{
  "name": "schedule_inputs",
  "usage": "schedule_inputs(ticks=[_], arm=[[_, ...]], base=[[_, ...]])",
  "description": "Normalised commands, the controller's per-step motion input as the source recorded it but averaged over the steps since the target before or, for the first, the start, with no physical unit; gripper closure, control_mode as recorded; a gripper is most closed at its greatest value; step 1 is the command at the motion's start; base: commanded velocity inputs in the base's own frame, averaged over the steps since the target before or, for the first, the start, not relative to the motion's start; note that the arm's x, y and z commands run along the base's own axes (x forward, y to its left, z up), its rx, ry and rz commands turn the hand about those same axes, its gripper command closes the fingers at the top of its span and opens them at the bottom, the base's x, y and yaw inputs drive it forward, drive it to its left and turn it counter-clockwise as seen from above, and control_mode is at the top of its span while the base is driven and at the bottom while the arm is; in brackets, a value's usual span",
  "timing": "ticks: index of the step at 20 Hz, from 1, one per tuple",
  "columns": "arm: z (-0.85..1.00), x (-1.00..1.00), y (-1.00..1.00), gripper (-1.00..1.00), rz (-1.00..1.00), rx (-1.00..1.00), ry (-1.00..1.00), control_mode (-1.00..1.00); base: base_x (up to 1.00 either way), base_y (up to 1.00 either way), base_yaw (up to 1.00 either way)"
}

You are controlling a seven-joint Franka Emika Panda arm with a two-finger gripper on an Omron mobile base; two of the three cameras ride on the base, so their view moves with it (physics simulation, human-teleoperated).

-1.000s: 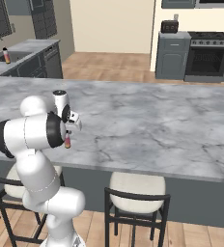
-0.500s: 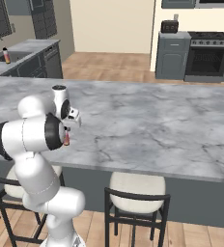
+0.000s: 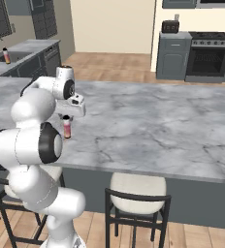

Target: Place the large bottle from the dining counter next to the other large bottle outside the sink, and place the small bottle from the dining counter next to the other small bottle inside the sink.

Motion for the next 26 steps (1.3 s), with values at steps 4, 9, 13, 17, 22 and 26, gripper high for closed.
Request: schedule_inputs(ticks=[4, 9, 13, 17, 22, 26], arm=[[0.83, -0.42, -0.08, 1.0, 0.0, 0.0, 0.06, -1.0], [0.39, -0.68, -0.01, 1.0, 0.0, 0.0, -0.01, -1.0], [0.0, -0.97, 0.0, 1.0, 0.0, 0.0, -0.19, -1.0], [0.0, -0.94, -0.14, 1.0, 0.0, 0.0, -0.27, -1.0], [0.04, -0.46, -0.12, 1.0, 0.0, 0.0, -0.16, -1.0], [0.17, -0.16, -0.13, 1.0, 0.0, 0.0, -0.01, -1.0]], base=[[0.0, 0.0, 0.0], [0.0, 0.0, 0.0], [0.0, 0.0, 0.0], [0.0, 0.0, 0.0], [0.0, 0.0, 0.0], [0.0, 0.0, 0.0]])
